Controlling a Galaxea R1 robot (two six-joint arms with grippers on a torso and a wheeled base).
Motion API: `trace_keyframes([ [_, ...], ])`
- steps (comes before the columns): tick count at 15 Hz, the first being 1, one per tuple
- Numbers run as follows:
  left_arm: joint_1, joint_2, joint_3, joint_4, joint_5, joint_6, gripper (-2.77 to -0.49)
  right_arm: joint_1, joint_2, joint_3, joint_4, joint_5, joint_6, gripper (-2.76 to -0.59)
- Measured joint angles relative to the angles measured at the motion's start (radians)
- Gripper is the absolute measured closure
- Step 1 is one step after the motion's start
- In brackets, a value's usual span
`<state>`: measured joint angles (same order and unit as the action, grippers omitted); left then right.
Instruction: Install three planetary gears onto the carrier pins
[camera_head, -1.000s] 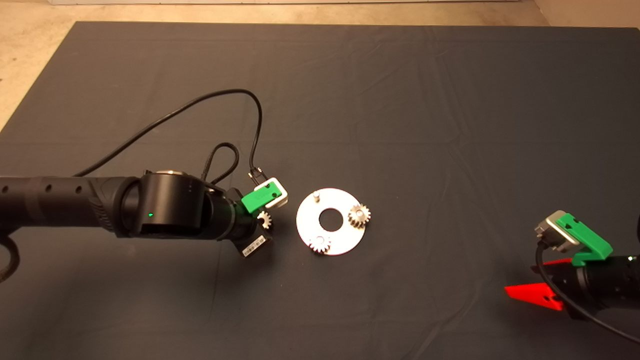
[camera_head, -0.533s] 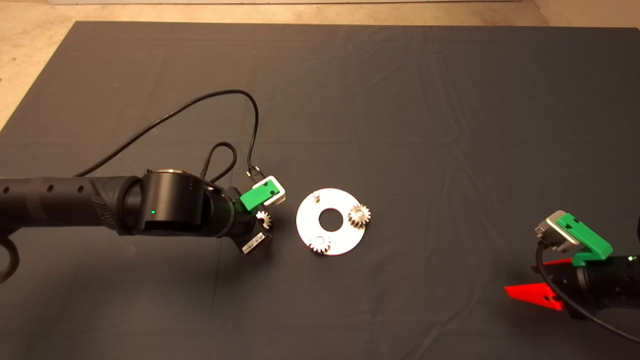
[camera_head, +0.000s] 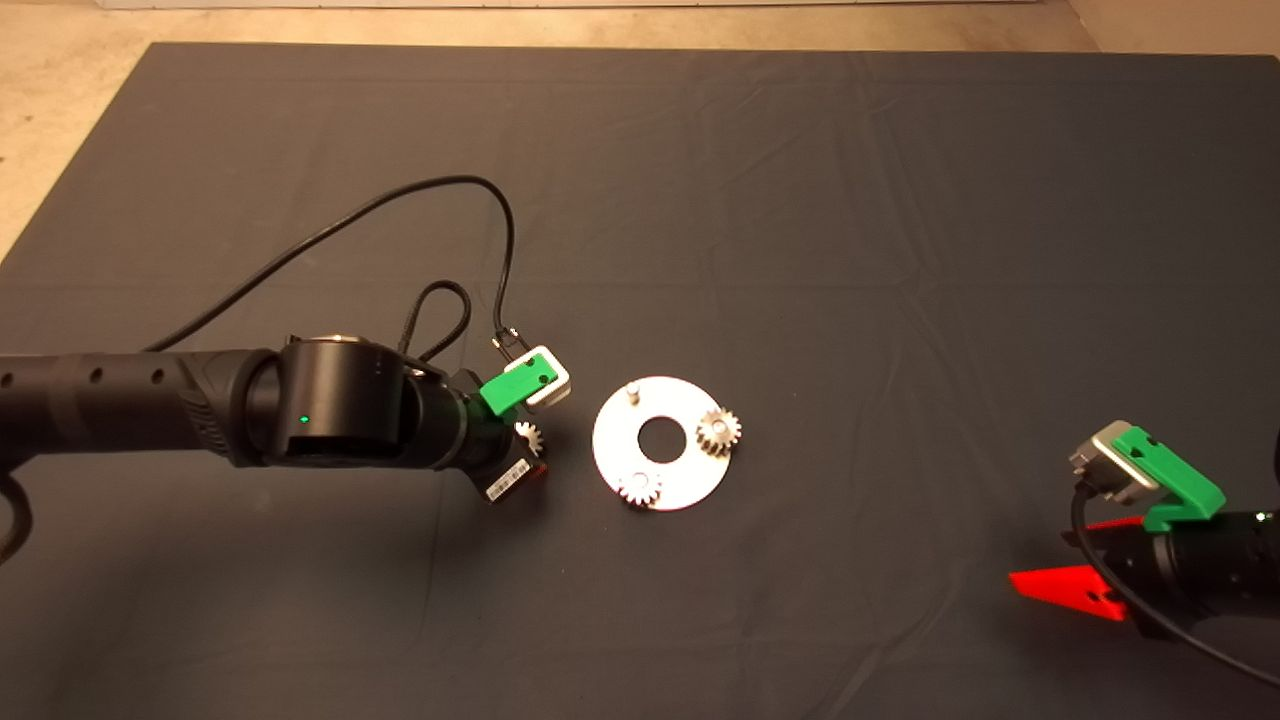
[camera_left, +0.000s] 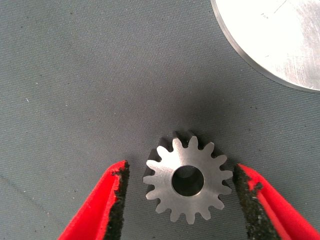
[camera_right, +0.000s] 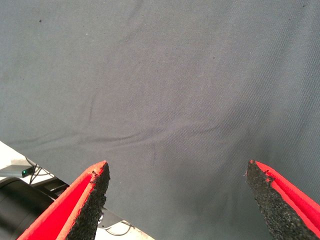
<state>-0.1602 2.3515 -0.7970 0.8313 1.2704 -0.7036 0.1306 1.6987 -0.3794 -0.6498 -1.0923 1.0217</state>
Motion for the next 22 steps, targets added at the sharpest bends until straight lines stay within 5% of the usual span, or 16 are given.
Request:
trace_keyframes([
  [5, 0.027, 0.0, 0.0, 0.003, -0.003, 0.003, -1.38, 0.0, 0.0, 0.0, 0.0, 0.0, 0.0, -2.02],
  [22, 0.027, 0.0, 0.0, 0.007, -0.014, 0.003, -1.0, 0.0, 0.0, 0.0, 0.0, 0.0, 0.0, -2.02],
])
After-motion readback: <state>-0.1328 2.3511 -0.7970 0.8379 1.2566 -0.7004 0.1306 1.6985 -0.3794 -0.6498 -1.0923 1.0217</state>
